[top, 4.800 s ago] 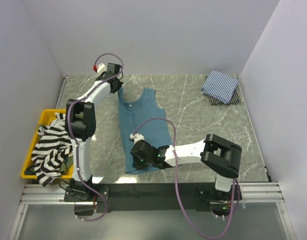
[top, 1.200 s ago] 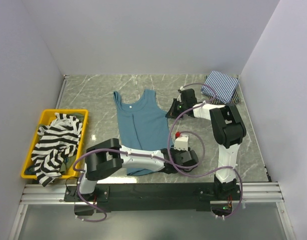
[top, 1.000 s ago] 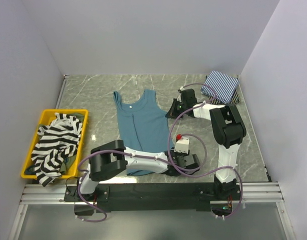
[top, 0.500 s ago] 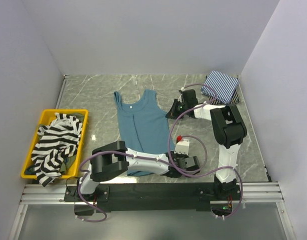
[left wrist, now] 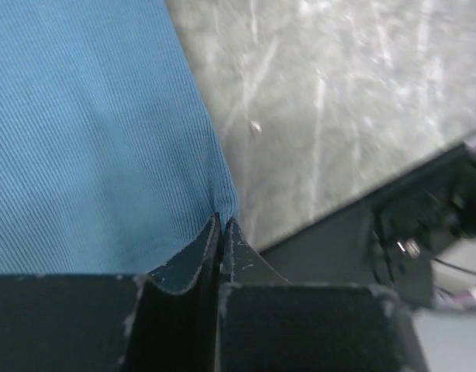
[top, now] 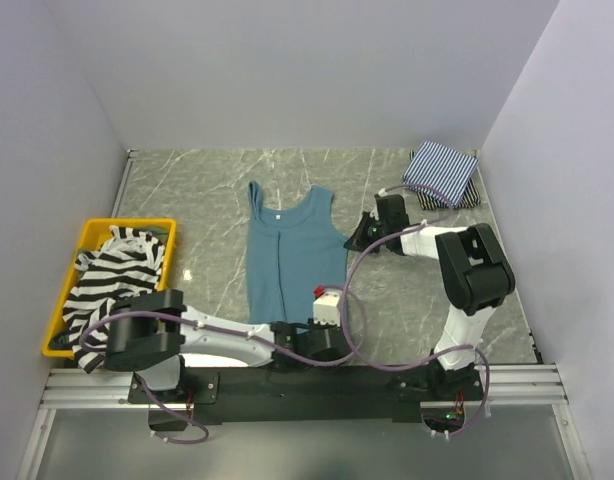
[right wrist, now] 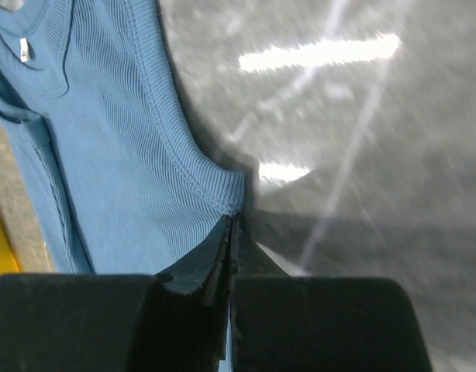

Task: Fold and stack the tank tops
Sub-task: Fold the tank top

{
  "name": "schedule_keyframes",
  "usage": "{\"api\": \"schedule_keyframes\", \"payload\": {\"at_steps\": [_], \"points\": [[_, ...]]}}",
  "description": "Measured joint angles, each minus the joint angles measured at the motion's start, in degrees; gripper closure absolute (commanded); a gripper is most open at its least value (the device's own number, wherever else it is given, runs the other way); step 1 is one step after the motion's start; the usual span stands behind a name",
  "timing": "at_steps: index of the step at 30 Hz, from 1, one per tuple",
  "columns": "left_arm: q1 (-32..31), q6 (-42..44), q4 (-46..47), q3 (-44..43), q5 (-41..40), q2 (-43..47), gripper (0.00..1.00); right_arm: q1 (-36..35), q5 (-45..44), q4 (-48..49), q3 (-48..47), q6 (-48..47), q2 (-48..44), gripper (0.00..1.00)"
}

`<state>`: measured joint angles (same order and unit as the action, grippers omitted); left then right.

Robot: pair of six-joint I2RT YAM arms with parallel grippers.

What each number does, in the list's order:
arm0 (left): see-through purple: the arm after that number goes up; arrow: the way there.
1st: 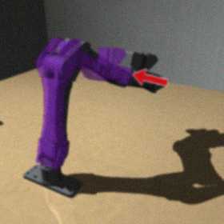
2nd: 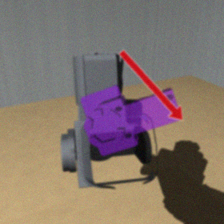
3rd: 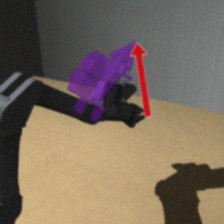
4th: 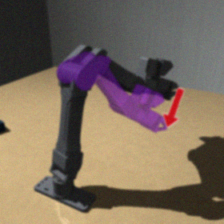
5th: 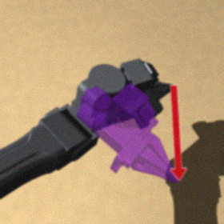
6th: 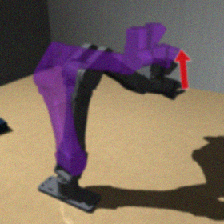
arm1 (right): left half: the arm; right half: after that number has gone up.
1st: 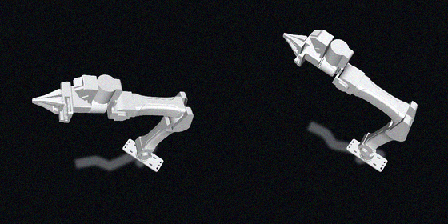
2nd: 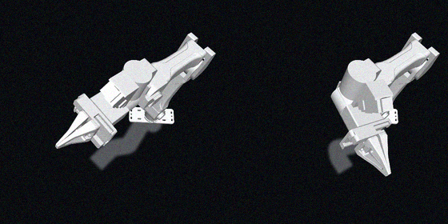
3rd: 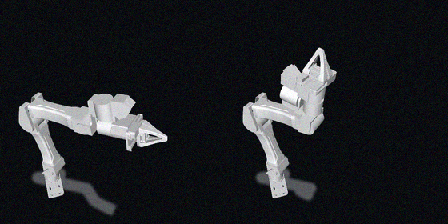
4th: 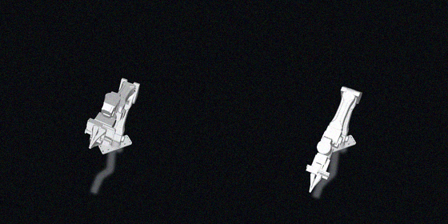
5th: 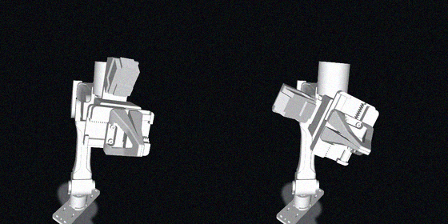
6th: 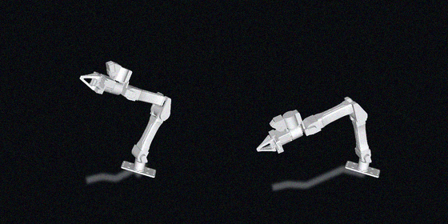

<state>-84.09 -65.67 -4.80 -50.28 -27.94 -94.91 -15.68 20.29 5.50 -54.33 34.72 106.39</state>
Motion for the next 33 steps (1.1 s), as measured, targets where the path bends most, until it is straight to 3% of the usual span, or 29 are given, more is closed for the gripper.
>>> {"api": "schedule_keyframes", "payload": {"at_steps": [6,14,33], "points": [[-1.14,-3.15,6.34,7.48,2.16,6.45,0.99,0.09,-4.39,-0.26,4.15,1.49,-4.17,1.0],[-1.29,-7.26,8.33,11.54,2.05,11.76,0.99,-1.84,-9.53,-4.7,0.96,1.4,-5.29,1.0],[-1.29,-20.94,-8.09,17.53,-0.42,22.97,0.99,-19.37,-19.8,-15.08,-21.94,1.92,4.55,1.0]]}}
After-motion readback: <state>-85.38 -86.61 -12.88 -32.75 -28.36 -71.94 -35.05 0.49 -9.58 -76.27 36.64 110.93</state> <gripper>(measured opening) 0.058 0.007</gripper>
